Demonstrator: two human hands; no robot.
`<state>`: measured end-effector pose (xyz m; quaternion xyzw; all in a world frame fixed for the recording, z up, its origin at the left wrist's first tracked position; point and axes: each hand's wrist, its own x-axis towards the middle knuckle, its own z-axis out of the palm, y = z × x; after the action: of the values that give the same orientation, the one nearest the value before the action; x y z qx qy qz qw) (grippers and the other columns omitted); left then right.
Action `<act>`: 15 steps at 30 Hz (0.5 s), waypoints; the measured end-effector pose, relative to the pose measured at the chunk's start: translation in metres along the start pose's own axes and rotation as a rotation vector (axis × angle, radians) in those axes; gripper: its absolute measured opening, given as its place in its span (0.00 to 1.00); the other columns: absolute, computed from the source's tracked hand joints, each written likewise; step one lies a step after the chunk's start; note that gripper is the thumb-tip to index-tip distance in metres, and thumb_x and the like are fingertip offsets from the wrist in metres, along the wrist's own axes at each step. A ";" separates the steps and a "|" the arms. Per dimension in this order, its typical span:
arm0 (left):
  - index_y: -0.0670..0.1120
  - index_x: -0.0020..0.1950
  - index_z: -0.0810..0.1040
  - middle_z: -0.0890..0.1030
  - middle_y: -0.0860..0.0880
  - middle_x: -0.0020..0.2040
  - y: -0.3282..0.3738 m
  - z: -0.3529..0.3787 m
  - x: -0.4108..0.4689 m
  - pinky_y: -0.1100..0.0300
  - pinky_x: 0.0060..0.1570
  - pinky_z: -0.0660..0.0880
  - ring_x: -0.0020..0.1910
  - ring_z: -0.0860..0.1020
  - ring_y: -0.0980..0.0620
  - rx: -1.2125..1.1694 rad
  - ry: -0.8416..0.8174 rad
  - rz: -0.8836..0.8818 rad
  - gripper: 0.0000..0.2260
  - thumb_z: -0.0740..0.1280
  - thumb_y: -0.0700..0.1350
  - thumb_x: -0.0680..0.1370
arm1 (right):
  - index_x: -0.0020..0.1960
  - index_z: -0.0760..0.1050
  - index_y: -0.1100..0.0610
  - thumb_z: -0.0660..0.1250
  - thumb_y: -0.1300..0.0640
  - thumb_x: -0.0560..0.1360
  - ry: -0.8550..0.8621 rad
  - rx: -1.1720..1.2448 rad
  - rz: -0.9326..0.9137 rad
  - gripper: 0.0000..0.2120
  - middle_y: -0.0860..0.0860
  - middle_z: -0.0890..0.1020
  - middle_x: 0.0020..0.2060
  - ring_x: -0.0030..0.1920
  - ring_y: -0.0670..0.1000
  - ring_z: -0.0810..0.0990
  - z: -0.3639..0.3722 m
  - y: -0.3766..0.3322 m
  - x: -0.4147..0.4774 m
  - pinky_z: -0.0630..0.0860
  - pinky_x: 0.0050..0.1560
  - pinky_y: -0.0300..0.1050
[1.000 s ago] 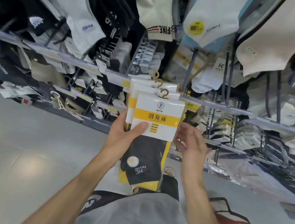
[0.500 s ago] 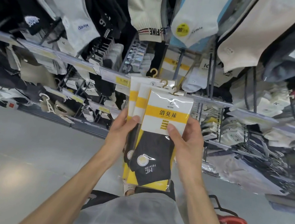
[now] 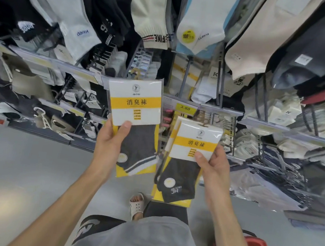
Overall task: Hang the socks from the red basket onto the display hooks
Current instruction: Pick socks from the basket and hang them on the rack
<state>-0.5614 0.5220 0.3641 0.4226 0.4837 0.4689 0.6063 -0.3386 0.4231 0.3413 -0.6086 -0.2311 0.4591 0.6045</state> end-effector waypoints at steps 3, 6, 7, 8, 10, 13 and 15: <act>0.57 0.59 0.80 0.85 0.58 0.57 0.000 -0.004 0.001 0.61 0.56 0.80 0.59 0.82 0.57 -0.001 0.020 -0.016 0.10 0.64 0.44 0.83 | 0.56 0.73 0.49 0.68 0.67 0.77 0.039 -0.175 0.018 0.15 0.46 0.86 0.51 0.56 0.50 0.83 -0.013 0.013 0.018 0.80 0.51 0.40; 0.56 0.59 0.80 0.85 0.58 0.56 -0.002 -0.002 -0.003 0.64 0.55 0.80 0.58 0.82 0.58 0.030 -0.006 -0.027 0.10 0.64 0.43 0.83 | 0.60 0.73 0.51 0.67 0.67 0.78 0.078 -0.271 0.057 0.16 0.46 0.84 0.52 0.57 0.50 0.82 -0.015 0.023 0.042 0.79 0.58 0.46; 0.56 0.59 0.80 0.85 0.58 0.57 -0.003 -0.001 -0.005 0.64 0.56 0.79 0.58 0.82 0.58 0.038 -0.017 -0.031 0.10 0.64 0.44 0.83 | 0.63 0.72 0.53 0.66 0.67 0.78 0.083 -0.293 0.060 0.16 0.47 0.83 0.54 0.57 0.48 0.82 -0.013 0.024 0.051 0.78 0.61 0.48; 0.56 0.59 0.80 0.85 0.58 0.57 -0.005 0.000 -0.007 0.65 0.55 0.79 0.58 0.82 0.58 0.041 -0.026 -0.037 0.09 0.64 0.45 0.82 | 0.64 0.71 0.54 0.66 0.66 0.78 0.085 -0.312 0.052 0.17 0.47 0.82 0.54 0.55 0.44 0.82 -0.008 0.022 0.061 0.78 0.61 0.47; 0.55 0.60 0.80 0.85 0.58 0.56 -0.007 0.001 -0.010 0.66 0.53 0.79 0.58 0.82 0.58 0.034 -0.041 -0.053 0.10 0.66 0.49 0.79 | 0.63 0.71 0.53 0.66 0.65 0.78 0.086 -0.328 0.010 0.16 0.43 0.81 0.51 0.49 0.34 0.81 0.004 0.012 0.082 0.79 0.58 0.40; 0.55 0.61 0.79 0.85 0.57 0.57 -0.010 0.001 -0.012 0.65 0.55 0.79 0.58 0.82 0.58 0.052 -0.049 -0.060 0.11 0.66 0.50 0.78 | 0.66 0.71 0.59 0.65 0.65 0.79 0.080 -0.327 -0.044 0.16 0.45 0.81 0.53 0.50 0.35 0.80 0.026 -0.006 0.113 0.77 0.59 0.38; 0.56 0.61 0.79 0.85 0.57 0.58 -0.012 0.001 -0.012 0.63 0.58 0.79 0.59 0.82 0.57 0.074 -0.049 -0.061 0.10 0.65 0.46 0.81 | 0.68 0.69 0.65 0.63 0.70 0.79 0.073 -0.299 -0.075 0.18 0.50 0.81 0.55 0.50 0.37 0.80 0.036 -0.012 0.132 0.78 0.56 0.35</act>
<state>-0.5594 0.5073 0.3548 0.4409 0.4983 0.4216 0.6160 -0.3035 0.5543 0.3216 -0.6990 -0.2973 0.3740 0.5322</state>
